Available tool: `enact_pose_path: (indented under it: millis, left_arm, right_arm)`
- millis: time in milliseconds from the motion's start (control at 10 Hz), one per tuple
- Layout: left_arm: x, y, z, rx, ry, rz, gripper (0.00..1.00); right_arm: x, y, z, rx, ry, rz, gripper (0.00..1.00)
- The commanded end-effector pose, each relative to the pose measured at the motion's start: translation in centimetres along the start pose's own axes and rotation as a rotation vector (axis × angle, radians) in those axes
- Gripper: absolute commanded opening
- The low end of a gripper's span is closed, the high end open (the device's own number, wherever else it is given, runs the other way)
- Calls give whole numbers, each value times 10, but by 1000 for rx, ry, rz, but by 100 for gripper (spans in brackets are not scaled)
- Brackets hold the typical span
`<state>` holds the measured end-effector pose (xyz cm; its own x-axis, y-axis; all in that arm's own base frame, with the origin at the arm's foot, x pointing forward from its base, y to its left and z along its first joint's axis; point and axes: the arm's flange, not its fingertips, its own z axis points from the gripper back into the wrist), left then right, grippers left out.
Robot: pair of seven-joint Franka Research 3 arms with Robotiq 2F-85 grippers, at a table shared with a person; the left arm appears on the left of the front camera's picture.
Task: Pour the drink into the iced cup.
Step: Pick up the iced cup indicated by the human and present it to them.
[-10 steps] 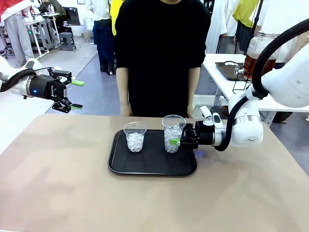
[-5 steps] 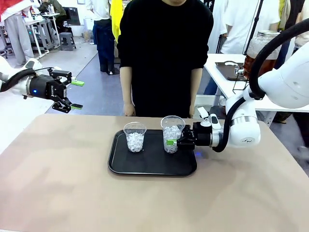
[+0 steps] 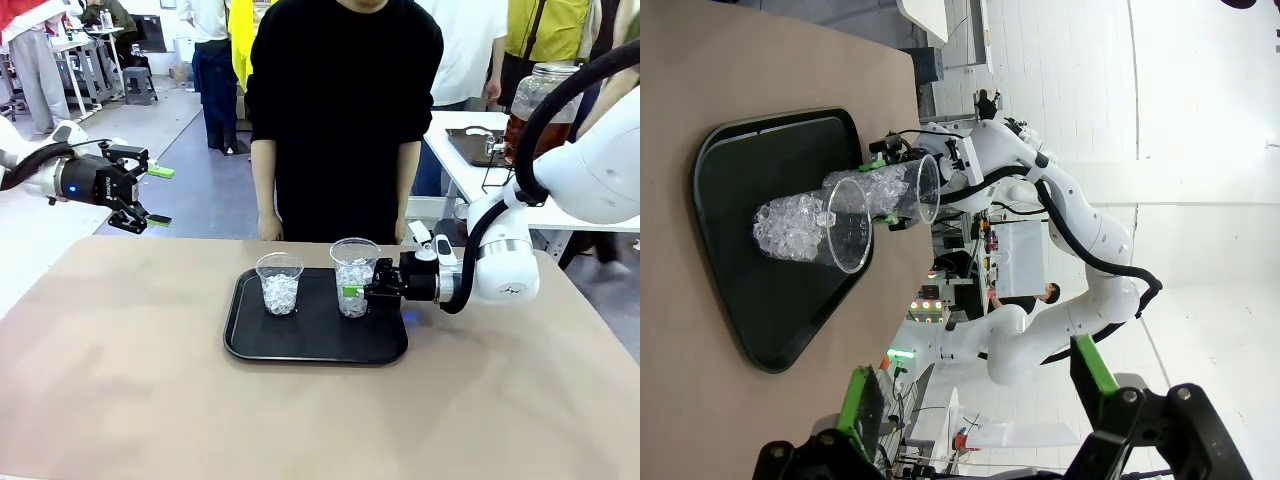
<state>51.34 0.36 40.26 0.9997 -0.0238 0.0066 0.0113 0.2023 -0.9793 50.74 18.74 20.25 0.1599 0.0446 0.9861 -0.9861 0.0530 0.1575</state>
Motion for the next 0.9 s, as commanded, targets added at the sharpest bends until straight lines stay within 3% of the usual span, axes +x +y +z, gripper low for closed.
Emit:
enact_pose_path:
  millis: [0, 200, 800]
  left_arm:
    - [0, -1, 1, -5, -2, -4, 100]
    - [0, -1, 1, -5, -2, -4, 100]
    - [0, -1, 1, -5, -2, -4, 100]
  right_arm:
    - [20, -8, -5, -26, -58, -18, 72]
    - [46, -13, -7, -20, -112, -18, 72]
    - [116, -70, -34, 30, -86, -26, 72]
